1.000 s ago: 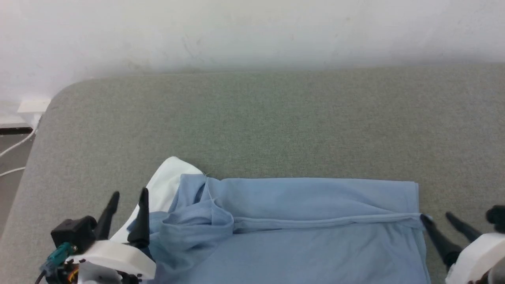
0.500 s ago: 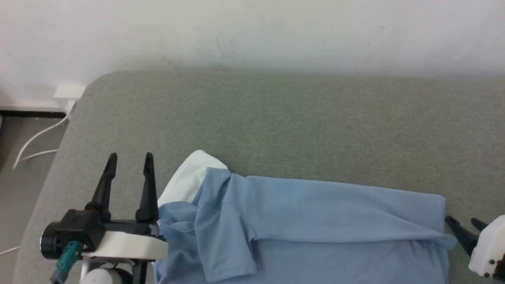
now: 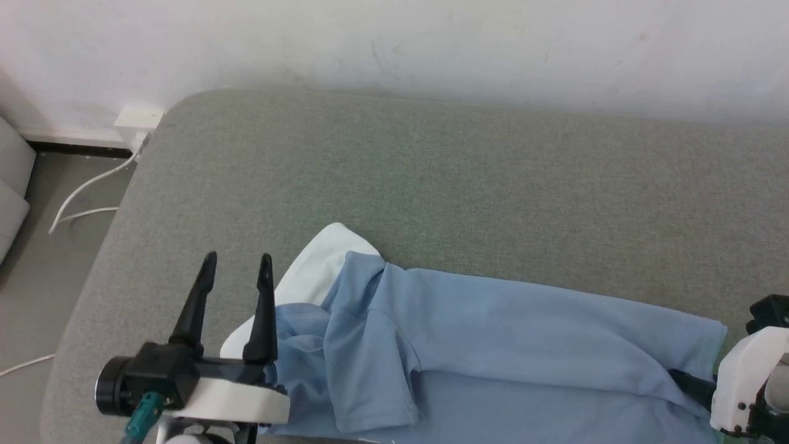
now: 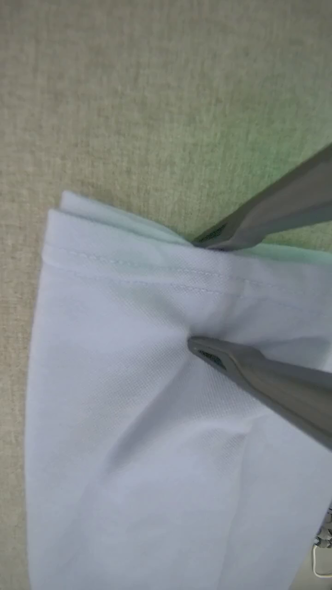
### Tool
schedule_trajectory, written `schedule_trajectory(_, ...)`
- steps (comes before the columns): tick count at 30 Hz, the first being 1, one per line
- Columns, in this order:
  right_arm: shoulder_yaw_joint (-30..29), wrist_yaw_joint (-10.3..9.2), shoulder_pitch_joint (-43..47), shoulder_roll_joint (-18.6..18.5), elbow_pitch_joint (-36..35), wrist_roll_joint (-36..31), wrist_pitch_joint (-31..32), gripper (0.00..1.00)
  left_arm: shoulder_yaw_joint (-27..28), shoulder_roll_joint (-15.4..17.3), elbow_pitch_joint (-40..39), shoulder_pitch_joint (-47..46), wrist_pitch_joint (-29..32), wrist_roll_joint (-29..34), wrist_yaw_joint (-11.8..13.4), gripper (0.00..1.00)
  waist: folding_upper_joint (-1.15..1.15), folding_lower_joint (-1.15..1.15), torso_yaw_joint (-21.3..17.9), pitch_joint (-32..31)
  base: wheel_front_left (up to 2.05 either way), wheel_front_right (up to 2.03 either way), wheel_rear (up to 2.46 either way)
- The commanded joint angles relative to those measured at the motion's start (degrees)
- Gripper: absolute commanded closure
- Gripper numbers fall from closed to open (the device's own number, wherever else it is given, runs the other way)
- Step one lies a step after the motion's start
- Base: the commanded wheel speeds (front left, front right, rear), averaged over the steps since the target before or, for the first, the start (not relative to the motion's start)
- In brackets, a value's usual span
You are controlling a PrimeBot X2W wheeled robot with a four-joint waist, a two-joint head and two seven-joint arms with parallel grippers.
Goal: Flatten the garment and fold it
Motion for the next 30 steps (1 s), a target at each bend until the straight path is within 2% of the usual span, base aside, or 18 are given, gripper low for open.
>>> schedule_trajectory(1, 2.5, 0.03, 2.4, 3.2, 2.7, 1.7, 3.8, 1.00, 0.2, -0.2, 0.7, 1.2, -0.3, 0.9, -0.5, 0.00, 0.00, 0.00, 0.0, -0.4, 0.00, 0.00, 0.00)
schedule_trajectory(10, 1.1, 0.03, 1.2, 2.0, -2.1, 1.9, 3.5, 1.00, 1.2, 0.0, 2.1, 2.8, -0.3, 2.2, -0.4, 0.00, 0.00, 0.00, -0.7, -2.8, 0.00, 0.00, 0.00)
schedule_trajectory(15, -2.2, 0.03, 1.6, -0.8, -5.9, 1.1, 3.5, 1.00, 1.4, 0.3, 3.0, 3.9, -0.1, 2.1, -0.1, 0.00, 0.00, 0.00, -1.6, -3.9, 0.00, 0.00, 0.00)
schedule_trajectory(18, -6.1, 0.03, 2.7, -2.1, -7.2, -0.1, 4.3, 1.00, 1.4, 0.4, 3.5, 4.4, 0.7, 1.7, 0.1, 0.00, 0.00, 0.00, -2.1, -4.5, 0.00, 0.00, 0.00)
schedule_trajectory(24, -18.3, 0.03, 5.2, -3.2, -8.2, -3.3, 5.9, 1.00, 1.1, 0.3, 3.9, 5.3, 1.4, 1.1, 0.3, 0.00, 0.00, 0.00, -2.8, -5.3, 0.00, 0.00, 0.00)
schedule_trajectory(28, -25.2, 0.03, 6.5, -1.8, -9.9, -5.2, 7.9, 1.00, 0.9, 0.2, 4.1, 5.7, 1.7, 0.8, 0.4, 0.00, 0.00, 0.00, -3.2, -5.9, 0.00, 0.00, 0.00)
schedule_trajectory(30, -26.9, 0.03, 6.5, 0.1, -11.1, -4.9, 10.2, 1.00, 0.8, 0.2, 4.2, 5.9, 1.9, 0.6, 0.5, 0.00, 0.00, 0.00, -3.6, -6.1, 0.00, 0.00, 0.00)
